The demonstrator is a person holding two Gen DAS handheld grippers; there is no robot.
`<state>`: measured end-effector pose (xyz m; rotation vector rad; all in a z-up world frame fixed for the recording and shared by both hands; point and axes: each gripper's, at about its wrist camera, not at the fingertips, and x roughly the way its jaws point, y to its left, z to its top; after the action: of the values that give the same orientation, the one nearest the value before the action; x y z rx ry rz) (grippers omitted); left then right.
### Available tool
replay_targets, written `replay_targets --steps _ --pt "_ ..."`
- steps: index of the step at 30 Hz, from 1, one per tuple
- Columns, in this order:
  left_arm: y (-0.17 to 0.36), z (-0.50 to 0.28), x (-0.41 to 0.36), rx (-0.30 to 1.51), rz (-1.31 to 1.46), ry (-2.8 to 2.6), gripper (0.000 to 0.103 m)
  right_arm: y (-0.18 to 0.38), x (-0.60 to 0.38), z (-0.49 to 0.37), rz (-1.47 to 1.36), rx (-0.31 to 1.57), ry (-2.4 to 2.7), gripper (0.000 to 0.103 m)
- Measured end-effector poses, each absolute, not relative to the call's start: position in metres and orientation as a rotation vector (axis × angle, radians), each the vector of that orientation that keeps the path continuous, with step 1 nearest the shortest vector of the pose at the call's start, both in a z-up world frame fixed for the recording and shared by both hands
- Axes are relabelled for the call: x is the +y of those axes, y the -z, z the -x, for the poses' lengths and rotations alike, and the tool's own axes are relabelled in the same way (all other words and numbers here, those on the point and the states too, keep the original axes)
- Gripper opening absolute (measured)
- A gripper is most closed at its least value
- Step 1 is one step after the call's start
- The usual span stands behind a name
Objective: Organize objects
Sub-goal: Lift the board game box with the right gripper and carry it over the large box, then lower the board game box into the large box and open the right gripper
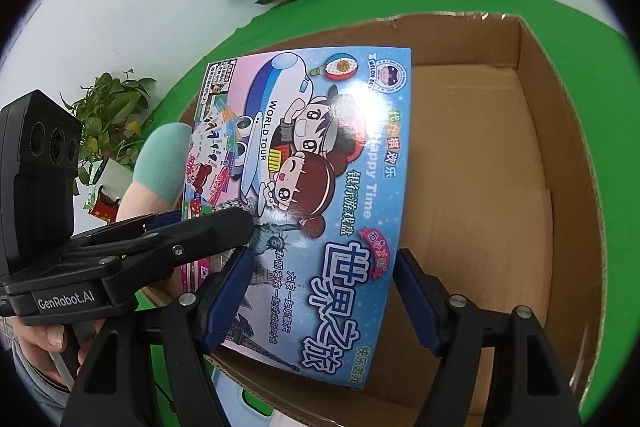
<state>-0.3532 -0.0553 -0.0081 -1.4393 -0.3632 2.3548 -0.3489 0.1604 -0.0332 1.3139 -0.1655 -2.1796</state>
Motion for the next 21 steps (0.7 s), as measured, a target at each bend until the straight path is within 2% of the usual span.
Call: replay_targets --steps 13,21 --pt "0.008 0.338 -0.064 -0.411 1.48 -2.362 0.056 0.044 0.159 0.353 -1.34 -0.196 2.107 0.072" --pt "-0.024 0.303 -0.07 -0.244 1.368 -2.448 0.059 0.052 0.163 0.35 -1.391 -0.232 2.105 0.071"
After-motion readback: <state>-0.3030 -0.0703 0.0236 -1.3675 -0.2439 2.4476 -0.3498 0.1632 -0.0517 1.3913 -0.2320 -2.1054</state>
